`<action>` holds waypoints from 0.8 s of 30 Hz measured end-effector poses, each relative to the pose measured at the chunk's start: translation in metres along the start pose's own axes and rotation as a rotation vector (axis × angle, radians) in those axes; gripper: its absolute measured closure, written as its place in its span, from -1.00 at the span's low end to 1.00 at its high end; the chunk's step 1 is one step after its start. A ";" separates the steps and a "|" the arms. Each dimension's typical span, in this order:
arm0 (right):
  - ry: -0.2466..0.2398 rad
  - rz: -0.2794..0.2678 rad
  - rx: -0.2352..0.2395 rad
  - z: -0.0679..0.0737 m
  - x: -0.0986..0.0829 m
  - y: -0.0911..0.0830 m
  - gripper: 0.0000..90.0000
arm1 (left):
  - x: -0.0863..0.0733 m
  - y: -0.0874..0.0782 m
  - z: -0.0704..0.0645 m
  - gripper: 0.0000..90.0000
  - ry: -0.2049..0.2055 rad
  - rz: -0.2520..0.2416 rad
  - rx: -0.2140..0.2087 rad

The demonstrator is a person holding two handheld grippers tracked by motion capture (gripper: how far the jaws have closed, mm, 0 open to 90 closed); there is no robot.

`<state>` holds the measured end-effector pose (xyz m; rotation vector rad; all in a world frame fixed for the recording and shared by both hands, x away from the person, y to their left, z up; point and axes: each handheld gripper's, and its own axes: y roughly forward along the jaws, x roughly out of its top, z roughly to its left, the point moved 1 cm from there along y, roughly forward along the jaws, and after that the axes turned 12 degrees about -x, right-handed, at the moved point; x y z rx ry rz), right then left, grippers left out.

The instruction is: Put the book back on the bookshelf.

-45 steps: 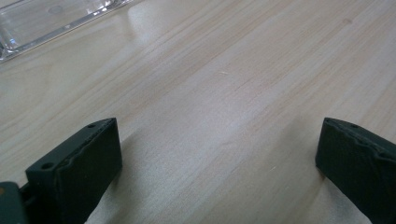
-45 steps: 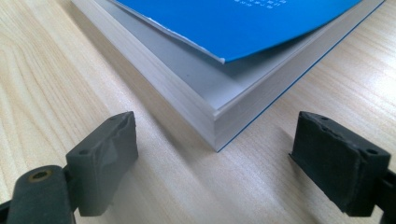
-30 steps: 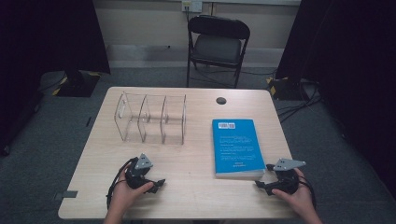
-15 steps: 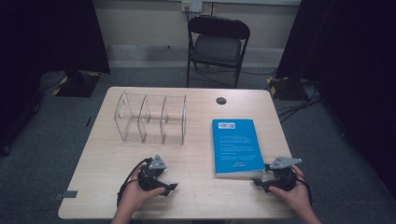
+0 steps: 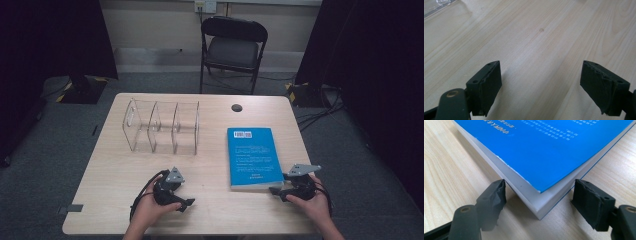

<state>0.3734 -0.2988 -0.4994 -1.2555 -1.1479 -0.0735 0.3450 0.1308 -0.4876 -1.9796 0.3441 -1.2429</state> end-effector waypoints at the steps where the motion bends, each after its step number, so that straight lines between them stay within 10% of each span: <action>1: -0.001 0.002 -0.002 0.000 0.000 0.000 -0.42 | 0.001 0.001 -0.001 -0.62 0.005 0.001 -0.007; 24: -0.004 -0.001 -0.005 -0.001 0.005 -0.005 -0.32 | 0.021 0.015 -0.014 -0.62 0.064 0.033 -0.047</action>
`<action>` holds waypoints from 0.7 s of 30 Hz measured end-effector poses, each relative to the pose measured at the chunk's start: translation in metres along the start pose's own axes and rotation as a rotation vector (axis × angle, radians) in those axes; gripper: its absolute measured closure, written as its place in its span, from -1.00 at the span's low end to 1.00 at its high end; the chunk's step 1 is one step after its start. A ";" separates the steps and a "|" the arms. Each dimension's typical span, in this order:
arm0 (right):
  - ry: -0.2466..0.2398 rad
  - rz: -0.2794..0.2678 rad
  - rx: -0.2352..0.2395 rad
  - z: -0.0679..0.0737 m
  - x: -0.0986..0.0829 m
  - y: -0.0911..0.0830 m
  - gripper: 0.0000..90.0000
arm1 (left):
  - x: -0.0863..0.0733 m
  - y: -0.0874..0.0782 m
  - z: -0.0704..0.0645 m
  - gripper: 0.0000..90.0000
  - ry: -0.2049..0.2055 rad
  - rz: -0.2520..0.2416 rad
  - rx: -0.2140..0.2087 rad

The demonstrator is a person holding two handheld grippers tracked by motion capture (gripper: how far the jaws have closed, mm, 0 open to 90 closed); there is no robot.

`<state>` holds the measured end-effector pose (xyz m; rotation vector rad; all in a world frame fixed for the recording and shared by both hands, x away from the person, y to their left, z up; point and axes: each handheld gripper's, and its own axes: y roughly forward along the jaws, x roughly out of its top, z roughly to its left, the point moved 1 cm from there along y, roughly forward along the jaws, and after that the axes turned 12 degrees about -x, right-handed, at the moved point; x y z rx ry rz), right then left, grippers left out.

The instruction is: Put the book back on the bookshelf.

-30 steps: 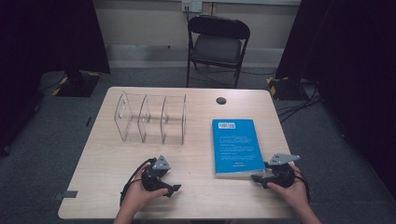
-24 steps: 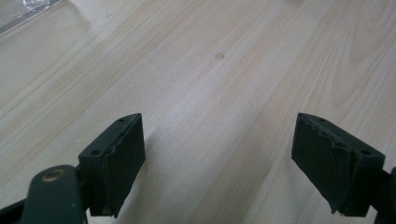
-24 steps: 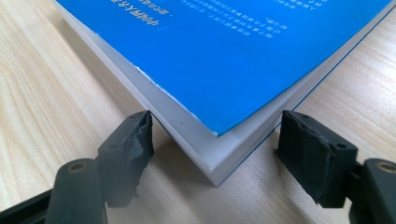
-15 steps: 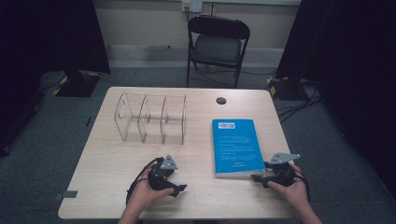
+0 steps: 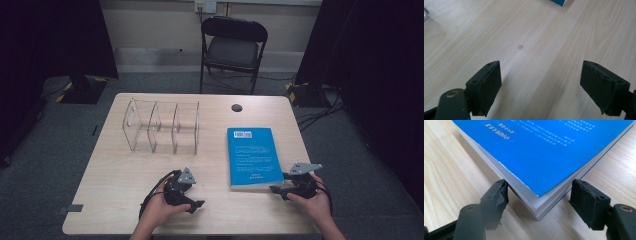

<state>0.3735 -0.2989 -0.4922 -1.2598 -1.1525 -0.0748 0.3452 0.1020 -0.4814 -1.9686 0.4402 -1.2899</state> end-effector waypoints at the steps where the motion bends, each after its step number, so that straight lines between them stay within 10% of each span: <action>1: 0.006 -0.005 0.004 0.000 0.000 0.000 -0.32 | 0.001 0.002 -0.001 -0.62 -0.004 -0.015 0.000; 21: 0.001 -0.012 0.004 -0.003 0.013 -0.009 -0.28 | 0.040 0.030 -0.016 -0.62 0.050 -0.024 -0.094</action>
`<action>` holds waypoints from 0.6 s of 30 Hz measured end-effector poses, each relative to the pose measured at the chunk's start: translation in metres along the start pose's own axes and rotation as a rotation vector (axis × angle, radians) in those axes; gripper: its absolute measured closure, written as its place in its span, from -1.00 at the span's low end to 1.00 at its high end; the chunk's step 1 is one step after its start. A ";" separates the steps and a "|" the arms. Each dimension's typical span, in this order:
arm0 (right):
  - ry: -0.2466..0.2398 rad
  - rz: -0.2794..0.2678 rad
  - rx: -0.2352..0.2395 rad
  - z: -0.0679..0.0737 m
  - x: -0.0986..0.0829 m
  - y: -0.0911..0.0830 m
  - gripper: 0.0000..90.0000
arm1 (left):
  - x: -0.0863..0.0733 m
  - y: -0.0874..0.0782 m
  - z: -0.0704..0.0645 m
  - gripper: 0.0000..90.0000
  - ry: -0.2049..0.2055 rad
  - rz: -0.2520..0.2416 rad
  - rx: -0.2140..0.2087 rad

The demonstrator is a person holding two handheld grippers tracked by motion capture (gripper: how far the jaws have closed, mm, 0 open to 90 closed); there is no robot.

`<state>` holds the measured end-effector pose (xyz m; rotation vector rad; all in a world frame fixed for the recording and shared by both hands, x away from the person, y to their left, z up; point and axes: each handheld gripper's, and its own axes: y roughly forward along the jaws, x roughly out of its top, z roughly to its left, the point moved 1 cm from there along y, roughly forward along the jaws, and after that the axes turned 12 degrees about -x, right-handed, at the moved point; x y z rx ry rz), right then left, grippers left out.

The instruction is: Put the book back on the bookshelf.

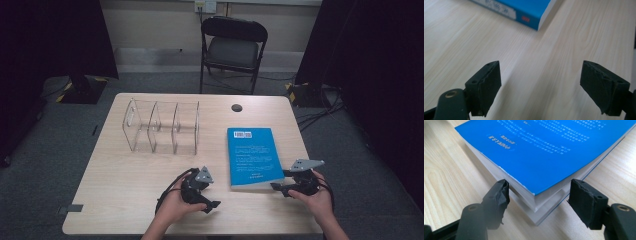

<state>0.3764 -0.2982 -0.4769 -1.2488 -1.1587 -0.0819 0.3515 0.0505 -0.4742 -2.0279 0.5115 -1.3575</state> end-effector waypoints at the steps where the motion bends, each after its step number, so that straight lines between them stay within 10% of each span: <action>1: 0.002 0.001 0.000 0.000 0.001 -0.001 -0.28 | 0.003 0.003 -0.001 -0.62 0.005 -0.007 0.000; 18: -0.011 0.016 0.001 -0.001 0.008 -0.003 -0.27 | 0.042 0.025 -0.001 -0.62 0.090 0.029 0.006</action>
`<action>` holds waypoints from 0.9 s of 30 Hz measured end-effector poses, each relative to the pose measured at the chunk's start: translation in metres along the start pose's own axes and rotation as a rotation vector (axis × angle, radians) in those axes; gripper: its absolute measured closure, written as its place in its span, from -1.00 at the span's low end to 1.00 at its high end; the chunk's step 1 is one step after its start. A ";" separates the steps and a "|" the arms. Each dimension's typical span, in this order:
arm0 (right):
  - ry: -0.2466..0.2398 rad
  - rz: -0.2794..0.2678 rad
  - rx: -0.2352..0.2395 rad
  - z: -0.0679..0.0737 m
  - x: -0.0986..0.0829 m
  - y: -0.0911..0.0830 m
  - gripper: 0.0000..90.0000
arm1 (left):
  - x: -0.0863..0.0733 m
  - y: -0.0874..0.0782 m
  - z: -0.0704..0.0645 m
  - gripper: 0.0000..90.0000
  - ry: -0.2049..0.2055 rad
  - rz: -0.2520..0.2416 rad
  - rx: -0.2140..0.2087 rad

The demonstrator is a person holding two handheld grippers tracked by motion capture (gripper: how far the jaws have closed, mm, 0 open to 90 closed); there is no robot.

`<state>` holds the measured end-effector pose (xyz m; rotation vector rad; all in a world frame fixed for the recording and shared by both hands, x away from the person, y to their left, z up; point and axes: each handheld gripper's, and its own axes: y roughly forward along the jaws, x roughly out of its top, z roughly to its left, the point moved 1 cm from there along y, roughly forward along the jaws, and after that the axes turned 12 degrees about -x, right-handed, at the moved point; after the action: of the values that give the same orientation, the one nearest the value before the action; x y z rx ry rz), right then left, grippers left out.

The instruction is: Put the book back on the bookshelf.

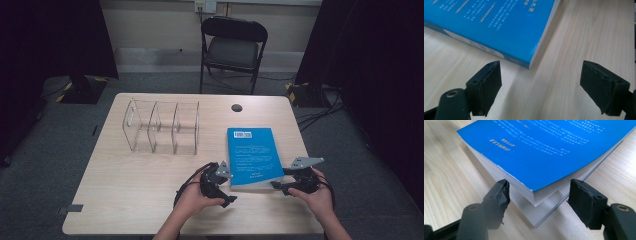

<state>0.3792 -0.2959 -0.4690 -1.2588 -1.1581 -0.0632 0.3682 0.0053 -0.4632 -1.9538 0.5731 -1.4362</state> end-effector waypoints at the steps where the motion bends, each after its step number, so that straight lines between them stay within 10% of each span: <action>1: -0.003 -0.002 0.000 0.000 0.001 0.000 -0.27 | 0.002 0.002 0.000 -0.62 -0.002 -0.019 -0.009; 27: 0.004 0.018 0.019 -0.003 0.007 -0.003 -0.25 | 0.043 0.035 0.007 -0.63 0.061 0.025 -0.002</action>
<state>0.3831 -0.2953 -0.4616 -1.2518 -1.1409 -0.0415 0.3894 -0.0463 -0.4603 -1.9033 0.6240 -1.4843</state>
